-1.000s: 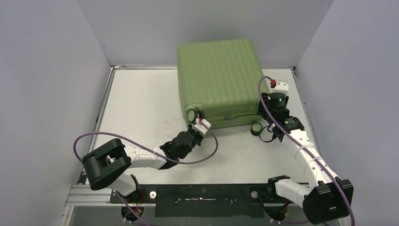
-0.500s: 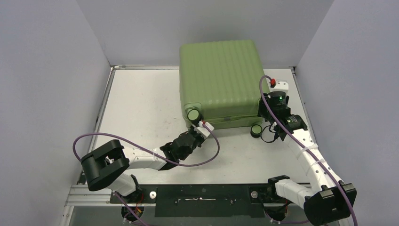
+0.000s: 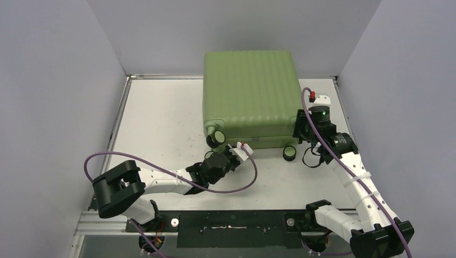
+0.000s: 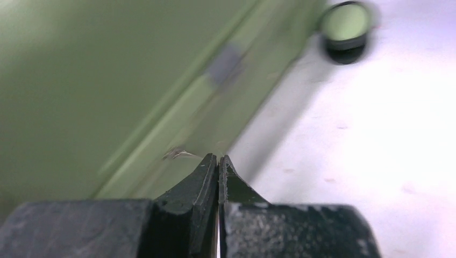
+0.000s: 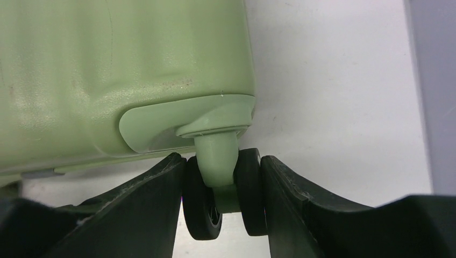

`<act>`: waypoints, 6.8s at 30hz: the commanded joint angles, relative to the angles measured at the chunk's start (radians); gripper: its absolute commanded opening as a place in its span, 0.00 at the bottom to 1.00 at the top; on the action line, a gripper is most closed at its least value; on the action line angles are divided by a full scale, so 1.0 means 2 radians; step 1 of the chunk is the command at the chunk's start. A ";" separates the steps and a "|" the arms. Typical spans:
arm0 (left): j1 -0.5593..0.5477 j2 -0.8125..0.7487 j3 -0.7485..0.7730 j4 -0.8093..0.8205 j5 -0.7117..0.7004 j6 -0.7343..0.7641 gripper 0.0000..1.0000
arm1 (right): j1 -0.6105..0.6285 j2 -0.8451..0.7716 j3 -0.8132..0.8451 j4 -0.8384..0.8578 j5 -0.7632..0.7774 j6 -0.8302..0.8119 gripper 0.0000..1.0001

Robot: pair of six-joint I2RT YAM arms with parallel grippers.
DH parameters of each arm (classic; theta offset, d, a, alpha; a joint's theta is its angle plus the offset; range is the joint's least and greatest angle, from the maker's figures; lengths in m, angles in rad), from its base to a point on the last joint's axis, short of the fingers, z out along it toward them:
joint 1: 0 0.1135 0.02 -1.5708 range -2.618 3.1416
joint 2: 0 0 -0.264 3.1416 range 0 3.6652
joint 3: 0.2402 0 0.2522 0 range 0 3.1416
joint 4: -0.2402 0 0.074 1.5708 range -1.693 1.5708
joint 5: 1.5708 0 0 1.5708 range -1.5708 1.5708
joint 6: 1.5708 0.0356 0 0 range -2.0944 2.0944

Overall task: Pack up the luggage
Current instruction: Zip the luggage at the center of the board.

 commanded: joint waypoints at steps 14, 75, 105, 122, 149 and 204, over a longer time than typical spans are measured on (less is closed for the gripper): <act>-0.060 0.073 0.082 0.032 0.128 -0.017 0.00 | 0.035 -0.020 0.008 0.098 -0.113 0.032 0.00; 0.196 -0.223 -0.035 -0.217 0.041 -0.291 0.95 | 0.157 0.080 -0.005 0.108 -0.020 0.096 0.35; 0.212 -0.081 -0.012 -0.068 0.055 -0.243 0.53 | 0.171 0.079 0.014 0.117 -0.070 0.107 0.00; 0.196 -0.099 -0.102 0.071 0.026 -0.274 0.53 | 0.177 0.079 0.011 0.133 -0.096 0.121 0.00; 0.196 -0.007 -0.045 0.097 0.001 -0.272 0.42 | 0.178 0.076 0.006 0.145 -0.120 0.128 0.00; 0.205 -0.081 -0.126 0.080 0.008 -0.234 0.03 | 0.181 0.068 -0.004 0.150 -0.118 0.130 0.00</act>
